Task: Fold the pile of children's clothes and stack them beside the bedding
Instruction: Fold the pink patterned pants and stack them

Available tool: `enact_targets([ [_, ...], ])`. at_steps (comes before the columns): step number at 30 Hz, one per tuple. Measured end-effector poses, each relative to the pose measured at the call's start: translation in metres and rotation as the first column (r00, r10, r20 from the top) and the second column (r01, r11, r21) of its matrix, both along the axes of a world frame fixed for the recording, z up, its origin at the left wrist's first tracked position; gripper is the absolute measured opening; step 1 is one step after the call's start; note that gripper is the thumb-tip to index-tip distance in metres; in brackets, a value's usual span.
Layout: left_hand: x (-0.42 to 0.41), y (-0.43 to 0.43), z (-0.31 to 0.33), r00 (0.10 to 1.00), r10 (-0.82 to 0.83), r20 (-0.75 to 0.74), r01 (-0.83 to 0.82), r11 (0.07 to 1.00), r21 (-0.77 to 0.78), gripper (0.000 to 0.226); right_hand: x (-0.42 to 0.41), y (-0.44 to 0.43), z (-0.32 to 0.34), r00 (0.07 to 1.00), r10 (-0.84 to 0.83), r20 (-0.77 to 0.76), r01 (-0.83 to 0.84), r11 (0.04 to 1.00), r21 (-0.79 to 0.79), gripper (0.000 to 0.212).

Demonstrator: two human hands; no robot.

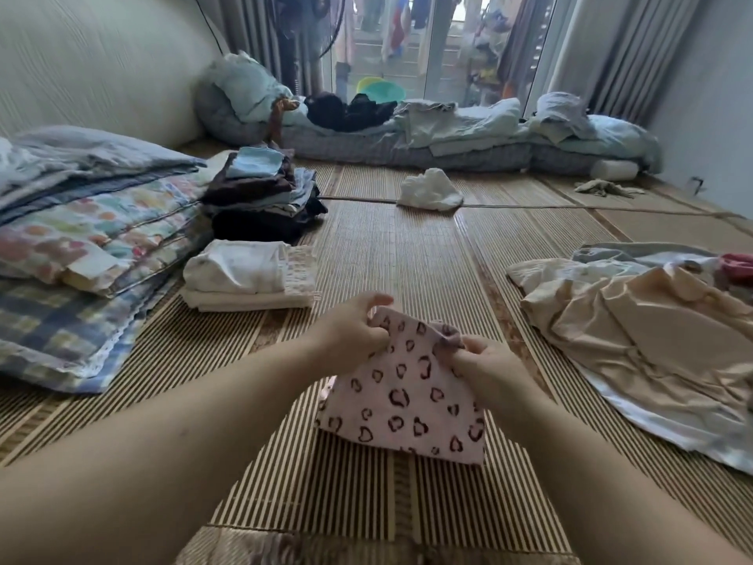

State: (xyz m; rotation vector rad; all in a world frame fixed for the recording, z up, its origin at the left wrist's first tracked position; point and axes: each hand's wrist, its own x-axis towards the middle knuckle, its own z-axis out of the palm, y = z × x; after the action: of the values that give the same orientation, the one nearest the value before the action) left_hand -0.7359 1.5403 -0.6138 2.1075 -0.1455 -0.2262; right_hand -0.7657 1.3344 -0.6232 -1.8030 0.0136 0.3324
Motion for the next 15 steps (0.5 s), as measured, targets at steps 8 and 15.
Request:
enact_targets([
  [8, 0.001, 0.009, -0.058, 0.977, 0.21, -0.04, -0.151, 0.814, 0.561, 0.062, 0.023, -0.002, -0.042, 0.994, -0.099, 0.053, 0.112, 0.821, -0.56, 0.071],
  [15, -0.01, 0.006, -0.052, 0.978, 0.169, -0.122, -0.13, 0.952, 0.277, 0.081, 0.018, 0.011, -0.041, 0.999, -0.036, 0.04, 0.052, 0.835, -0.548, 0.077],
])
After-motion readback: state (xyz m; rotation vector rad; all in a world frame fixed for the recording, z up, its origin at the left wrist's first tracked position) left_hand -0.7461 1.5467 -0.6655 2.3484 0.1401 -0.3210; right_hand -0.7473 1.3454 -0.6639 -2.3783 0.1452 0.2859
